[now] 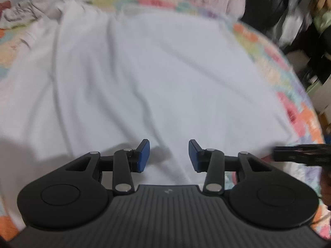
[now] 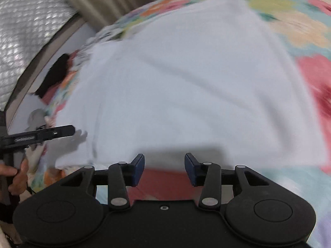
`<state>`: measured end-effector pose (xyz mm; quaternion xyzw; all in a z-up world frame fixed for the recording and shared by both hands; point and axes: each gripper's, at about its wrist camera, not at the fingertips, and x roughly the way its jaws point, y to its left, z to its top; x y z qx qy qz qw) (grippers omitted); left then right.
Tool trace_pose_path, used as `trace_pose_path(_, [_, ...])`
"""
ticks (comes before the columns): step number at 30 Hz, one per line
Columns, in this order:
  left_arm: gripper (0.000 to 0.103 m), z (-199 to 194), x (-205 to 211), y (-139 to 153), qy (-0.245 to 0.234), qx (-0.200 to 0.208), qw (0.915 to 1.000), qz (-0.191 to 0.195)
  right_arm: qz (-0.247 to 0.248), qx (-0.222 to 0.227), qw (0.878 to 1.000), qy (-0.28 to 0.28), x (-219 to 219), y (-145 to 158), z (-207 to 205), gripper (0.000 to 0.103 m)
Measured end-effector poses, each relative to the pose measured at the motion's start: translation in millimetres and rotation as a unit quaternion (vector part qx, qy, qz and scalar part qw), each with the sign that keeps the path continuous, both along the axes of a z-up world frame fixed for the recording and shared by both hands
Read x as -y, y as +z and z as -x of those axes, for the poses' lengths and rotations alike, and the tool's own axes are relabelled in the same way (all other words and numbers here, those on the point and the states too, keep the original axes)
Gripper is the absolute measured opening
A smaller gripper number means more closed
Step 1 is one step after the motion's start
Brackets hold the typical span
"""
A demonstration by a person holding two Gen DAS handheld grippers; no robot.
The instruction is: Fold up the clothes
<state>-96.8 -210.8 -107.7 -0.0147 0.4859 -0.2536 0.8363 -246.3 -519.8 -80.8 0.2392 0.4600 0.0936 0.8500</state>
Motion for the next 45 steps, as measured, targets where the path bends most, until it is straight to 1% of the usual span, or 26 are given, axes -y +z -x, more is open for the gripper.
trace_pose_path(4, [0.041, 5.3, 13.1, -15.1, -0.002, 0.002, 0.9993, -0.036, -0.027, -0.015, 0.998, -0.058, 38.9, -18.4, 36.6, 0.051])
trace_pose_path(6, [0.041, 9.1, 8.9, -18.8, 0.000, 0.000, 0.9994, -0.034, -0.055, -0.013, 0.994, -0.092, 58.7, -28.1, 51.1, 0.051])
trace_pose_path(8, [0.041, 13.9, 1.7, -18.8, 0.007, -0.002, 0.9999, -0.015, -0.098, 0.006, 0.986, -0.133, 74.8, -36.2, 55.1, 0.054])
trace_pose_path(10, [0.041, 15.7, -8.2, -17.7, 0.018, -0.007, 0.9997, 0.013, -0.114, 0.029, 0.979, -0.164, 83.1, -42.7, 46.7, 0.057])
trace_pose_path(11, [0.041, 15.6, -14.0, -16.8, 0.025, -0.011, 0.9993, 0.027, -0.114, 0.039, 0.977, -0.173, 85.8, -45.3, 40.2, 0.057])
trace_pose_path(12, [0.041, 15.1, -19.9, -15.2, 0.032, -0.014, 0.9986, 0.041, -0.102, 0.050, 0.978, -0.175, 85.0, -46.3, 30.8, 0.057])
trace_pose_path(13, [0.041, 14.9, -26.0, -13.0, 0.040, -0.015, 0.9977, 0.052, -0.084, 0.062, 0.979, -0.173, 82.0, -46.0, 19.7, 0.052])
trace_pose_path(14, [0.041, 14.8, -33.5, -9.3, 0.049, -0.013, 0.9969, 0.061, -0.062, 0.070, 0.982, -0.162, 76.5, -43.8, 7.2, 0.016])
trace_pose_path(15, [0.041, 14.6, -42.4, -4.6, 0.058, -0.010, 0.9959, 0.069, -0.033, 0.072, 0.987, -0.139, 68.0, -39.2, -7.1, 0.007])
trace_pose_path(17, [0.041, 13.5, -60.8, 6.0, 0.080, -0.003, 0.9930, 0.087, 0.002, 0.096, 0.990, -0.101, 46.6, -23.6, -31.2, 0.006])
trace_pose_path(19, [0.041, 10.7, -82.3, 16.0, 0.104, 0.005, 0.9888, 0.107, 0.003, 0.137, 0.989, -0.052, 16.9, 0.8, -57.4, 0.006])
trace_pose_path(21, [0.041, 7.9, -105.3, 27.6, 0.133, 0.019, 0.9840, 0.117, -0.002, 0.176, 0.984, 0.004, -19.1, 29.4, -84.8, 0.006])
trace_pose_path(24, [0.041, 18.0, -147.9, 46.5, 0.185, 0.046, 0.9728, 0.131, -0.013, 0.235, 0.966, 0.105, -92.1, 71.6, -114.9, 0.006])
trace_pose_path(26, [0.041, 25.9, -178.6, 54.3, 0.219, 0.060, 0.9637, 0.141, -0.032, 0.251, 0.949, 0.188, -141.7, 85.8, -120.7, 0.006])
trace_pose_path(27, [0.041, 29.1, -190.6, 55.9, 0.234, 0.064, 0.9594, 0.144, -0.039, 0.249, 0.939, 0.234, -167.7, 87.2, -121.6, 0.006])
trace_pose_path(29, [0.041, 32.3, -205.2, 51.5, 0.253, 0.061, 0.9550, 0.142, -0.037, 0.221, 0.919, 0.325, -220.6, 76.3, -121.6, 0.006])
trace_pose_path(31, [0.041, 36.1, -216.5, 40.8, 0.263, 0.054, 0.9532, 0.139, -0.014, 0.179, 0.906, 0.384, -265.3, 50.3, -118.3, 0.006])
trace_pose_path(32, [0.041, 38.1, -220.5, 32.6, 0.268, 0.047, 0.9522, 0.138, -0.001, 0.157, 0.901, 0.403, -284.3, 36.0, -117.3, 0.006])
trace_pose_path(34, [0.041, 37.5, -225.9, 16.6, 0.277, 0.027, 0.9497, 0.143, 0.025, 0.127, 0.904, 0.408, -303.4, 11.8, -116.2, 0.006])
trace_pose_path(35, [0.041, 36.8, -228.4, 9.2, 0.281, 0.015, 0.9484, 0.146, 0.034, 0.119, 0.905, 0.406, -308.7, 4.7, -116.0, 0.006])
trace_pose_path(37, [0.041, 34.0, -227.5, 1.0, 0.282, 0.003, 0.9481, 0.147, 0.042, 0.114, 0.908, 0.402, -314.0, -0.7, -117.0, 0.006])
trace_pose_path(40, [0.041, 31.8, -220.6, 3.0, 0.267, 0.010, 0.9523, 0.147, 0.033, 0.120, 0.910, 0.396, -313.2, 2.2, -111.9, 0.008])
trace_pose_path(42, [0.041, 31.9, -215.7, 7.8, 0.254, 0.019, 0.9549, 0.152, 0.016, 0.132, 0.907, 0.399, -308.1, 7.4, -110.0, 0.011])
trace_pose_path(43, [0.041, 33.4, -214.5, 9.3, 0.251, 0.021, 0.9554, 0.154, 0.011, 0.137, 0.905, 0.402, -307.3, 9.1, -109.1, 0.019])
trace_pose_path(44, [0.041, 36.2, -214.0, 10.8, 0.249, 0.022, 0.9559, 0.155, 0.010, 0.138, 0.902, 0.409, -311.7, 9.3, -108.0, 0.037])
trace_pose_path(45, [0.041, 38.7, -213.2, 11.9, 0.246, 0.023, 0.9567, 0.155, 0.009, 0.140, 0.897, 0.420, -314.4, 9.2, -104.5, 0.046])
